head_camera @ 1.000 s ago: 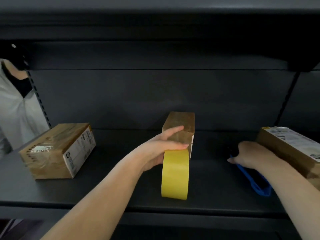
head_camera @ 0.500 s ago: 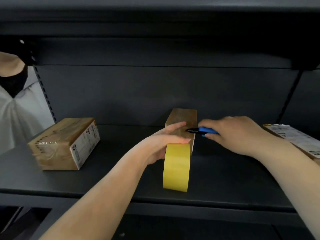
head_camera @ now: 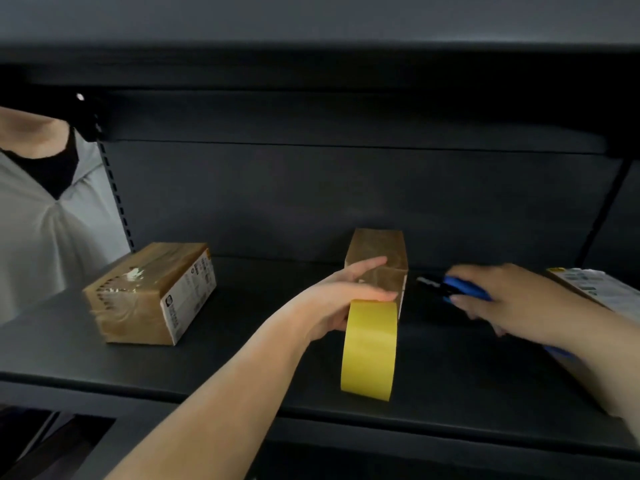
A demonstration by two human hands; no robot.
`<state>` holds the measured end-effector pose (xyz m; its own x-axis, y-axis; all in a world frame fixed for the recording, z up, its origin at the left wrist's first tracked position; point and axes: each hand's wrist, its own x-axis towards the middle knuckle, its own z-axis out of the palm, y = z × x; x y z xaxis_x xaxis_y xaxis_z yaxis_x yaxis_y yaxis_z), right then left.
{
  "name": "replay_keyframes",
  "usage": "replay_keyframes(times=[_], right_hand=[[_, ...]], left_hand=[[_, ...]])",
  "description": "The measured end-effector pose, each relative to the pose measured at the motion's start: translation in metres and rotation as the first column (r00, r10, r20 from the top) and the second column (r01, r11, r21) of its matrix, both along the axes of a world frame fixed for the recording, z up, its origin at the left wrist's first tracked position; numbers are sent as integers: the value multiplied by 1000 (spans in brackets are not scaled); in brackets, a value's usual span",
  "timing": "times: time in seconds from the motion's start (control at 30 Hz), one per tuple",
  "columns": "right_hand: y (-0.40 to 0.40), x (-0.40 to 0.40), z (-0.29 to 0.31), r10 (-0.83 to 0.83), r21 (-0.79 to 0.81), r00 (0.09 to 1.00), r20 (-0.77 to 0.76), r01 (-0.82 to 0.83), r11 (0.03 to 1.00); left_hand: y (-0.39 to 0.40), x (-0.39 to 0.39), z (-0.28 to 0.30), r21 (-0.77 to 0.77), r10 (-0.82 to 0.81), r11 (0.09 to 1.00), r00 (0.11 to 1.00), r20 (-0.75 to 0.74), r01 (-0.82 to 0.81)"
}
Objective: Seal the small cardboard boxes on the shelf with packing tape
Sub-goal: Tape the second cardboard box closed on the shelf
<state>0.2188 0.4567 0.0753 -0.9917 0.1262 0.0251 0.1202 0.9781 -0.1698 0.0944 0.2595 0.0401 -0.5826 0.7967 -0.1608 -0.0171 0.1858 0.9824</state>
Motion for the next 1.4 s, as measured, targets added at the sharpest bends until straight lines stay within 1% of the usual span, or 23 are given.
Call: replay_keyframes(times=[0.03, 0.07, 0.13, 0.17, 0.23, 0.27, 0.3, 0.33, 0.37, 0.4, 0.43, 0.47, 0.5, 0.53, 0.6, 0.7, 0.8, 0.97, 1.03, 1.1, 1.2, 1.3, 1.4], right_hand=[[8, 3, -3, -29, -82, 1000, -1, 29, 996], [15, 5, -8, -59, -93, 998, 31, 62, 994], [23, 2, -26, -121, -34, 981, 150, 127, 991], [24, -3, -36, -148, -33, 971, 188, 157, 987], [22, -12, -50, -195, -20, 957, 216, 204, 979], [21, -16, -53, -214, 24, 949, 231, 215, 976], [20, -19, -53, -234, 79, 950, 209, 222, 972], [18, -23, -48, -241, 128, 962, 127, 225, 966], [14, -28, -41, -201, 113, 980, 11, 198, 974], [7, -34, -32, -116, 36, 986, -122, 121, 992], [-1, -42, -24, -12, -45, 973, -232, 2, 999], [-8, -52, -19, 81, -82, 949, -305, -111, 990], [-15, -63, -17, 144, -77, 936, -322, -178, 981], [-20, -74, -19, 173, -62, 939, -297, -200, 978], [-23, -90, -33, 160, -71, 945, -285, -188, 980], [-18, -99, -50, 132, -104, 897, -422, -193, 976], [-18, -100, -53, 115, -108, 882, -458, -184, 977], [-24, -92, -43, 150, 28, 894, -422, -152, 988], [-30, -87, -36, 132, 29, 859, -496, -135, 990], [-40, -83, -36, 152, 101, 823, -547, -115, 988], [-50, -76, -44, 205, 231, 796, -569, -84, 969], [-52, -66, -47, 251, 323, 808, -533, -80, 943], [-55, -60, -47, 266, 316, 821, -505, -111, 942]], left_hand=[[-1, 2, 1, -5, 2, 1000, 1000, 8, -2], [-1, 4, 2, -4, 6, 1000, 1000, 18, -6], [-2, 7, 3, 6, 5, 1000, 999, 32, -5], [-2, 8, 3, 5, 4, 1000, 999, 34, -5], [-2, 9, 4, -2, 8, 1000, 999, 35, -8], [-2, 9, 5, -4, 11, 1000, 999, 32, -10], [-2, 9, 5, -8, 10, 1000, 1000, 27, -10], [-2, 8, 5, -10, 7, 1000, 1000, 20, -6], [-2, 8, 4, -10, 0, 1000, 1000, 15, 0], [-2, 8, 3, -7, -11, 1000, 1000, 13, 12], [-2, 8, 2, -1, -25, 1000, 1000, 12, 25], [-2, 8, 2, 9, -38, 999, 999, 13, 38], [-2, 8, 1, 23, -48, 999, 999, 17, 48], [-1, 7, 1, 39, -58, 998, 998, 26, 57], [1, 4, -1, 61, -67, 996, 996, 52, 64], [-1, -1, -5, 107, -107, 989, 990, 87, 98], [-10, -4, -7, 134, -114, 986, 990, 80, 103], [-43, -17, -10, 135, 37, 990, 999, 28, -40], [-58, -23, -10, 165, 76, 983, 996, 37, -82], [-71, -28, -11, 194, 107, 974, 992, 61, -117], [-86, -32, -11, 230, 133, 961, 985, 112, -156], [-98, -34, -10, 253, 140, 952, 981, 138, -171], [-104, -37, -10, 250, 137, 953, 981, 140, -169]])
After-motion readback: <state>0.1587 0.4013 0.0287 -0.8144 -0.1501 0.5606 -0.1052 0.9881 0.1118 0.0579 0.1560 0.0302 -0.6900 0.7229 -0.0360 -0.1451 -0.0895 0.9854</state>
